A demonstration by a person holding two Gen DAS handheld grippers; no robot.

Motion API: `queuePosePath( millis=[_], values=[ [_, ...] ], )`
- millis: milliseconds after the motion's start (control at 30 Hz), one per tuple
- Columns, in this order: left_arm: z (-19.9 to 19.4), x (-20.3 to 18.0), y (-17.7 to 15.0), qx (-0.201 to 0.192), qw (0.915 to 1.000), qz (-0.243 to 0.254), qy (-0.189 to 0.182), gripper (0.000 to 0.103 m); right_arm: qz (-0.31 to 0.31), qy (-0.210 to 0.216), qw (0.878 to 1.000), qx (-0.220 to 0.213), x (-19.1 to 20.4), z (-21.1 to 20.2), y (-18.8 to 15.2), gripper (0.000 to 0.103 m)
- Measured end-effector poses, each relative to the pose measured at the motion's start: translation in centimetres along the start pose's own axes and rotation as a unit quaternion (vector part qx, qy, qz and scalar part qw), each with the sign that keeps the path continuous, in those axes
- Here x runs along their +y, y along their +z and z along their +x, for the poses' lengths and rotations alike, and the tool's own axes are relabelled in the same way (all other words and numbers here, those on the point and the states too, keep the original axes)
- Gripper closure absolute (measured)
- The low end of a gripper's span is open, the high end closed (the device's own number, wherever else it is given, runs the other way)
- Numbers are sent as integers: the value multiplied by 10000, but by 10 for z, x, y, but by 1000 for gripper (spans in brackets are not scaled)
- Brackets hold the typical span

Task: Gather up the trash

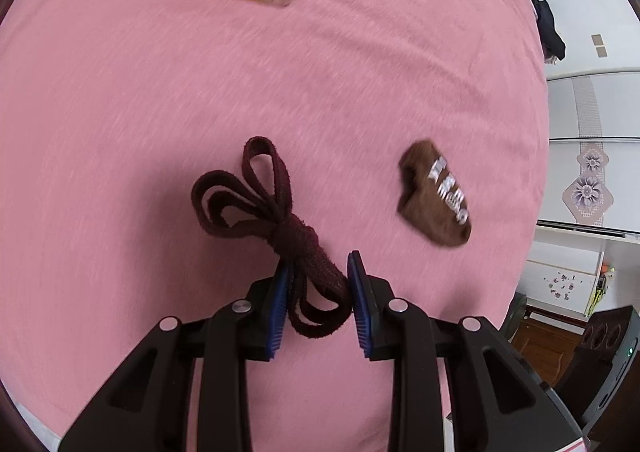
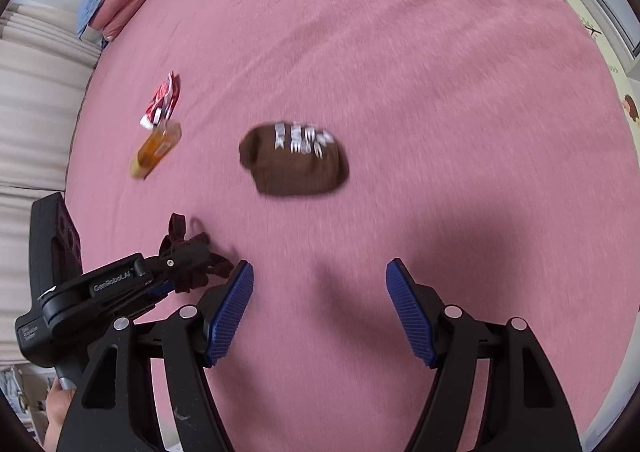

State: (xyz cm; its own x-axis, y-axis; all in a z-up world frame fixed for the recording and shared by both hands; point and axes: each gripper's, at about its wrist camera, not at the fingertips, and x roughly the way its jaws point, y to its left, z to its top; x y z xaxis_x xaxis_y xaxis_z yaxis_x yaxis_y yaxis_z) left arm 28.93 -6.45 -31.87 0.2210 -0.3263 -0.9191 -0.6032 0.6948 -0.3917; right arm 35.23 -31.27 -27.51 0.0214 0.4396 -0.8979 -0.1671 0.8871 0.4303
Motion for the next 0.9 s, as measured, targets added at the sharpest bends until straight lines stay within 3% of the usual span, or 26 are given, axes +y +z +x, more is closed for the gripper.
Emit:
queuePosePath(
  millis=[67,167,367,500,633,900],
  values=[
    [2,-9,11,-6,10000,38,-41,75,5,-20,10000,-9,3,9,13,36],
    [3,-18,26,1,9998,168,-118,75,-8,-80,10000,41,8,23,29,46],
    [17,-30,49,140,9990,349,-236,75,74,-230,9997,58,11,47,53,51],
    [21,-29,53,227,9984,423,-282,75,106,-412,9990,143,11,61,63,63],
    [22,-26,54,293,9980,503,-239,75,130,-536,9984,101,9,62,62,87],
    [12,-28,28,325,9969,696,-189,75,-139,-256,9996,28,16,33,33,93]
  ],
)
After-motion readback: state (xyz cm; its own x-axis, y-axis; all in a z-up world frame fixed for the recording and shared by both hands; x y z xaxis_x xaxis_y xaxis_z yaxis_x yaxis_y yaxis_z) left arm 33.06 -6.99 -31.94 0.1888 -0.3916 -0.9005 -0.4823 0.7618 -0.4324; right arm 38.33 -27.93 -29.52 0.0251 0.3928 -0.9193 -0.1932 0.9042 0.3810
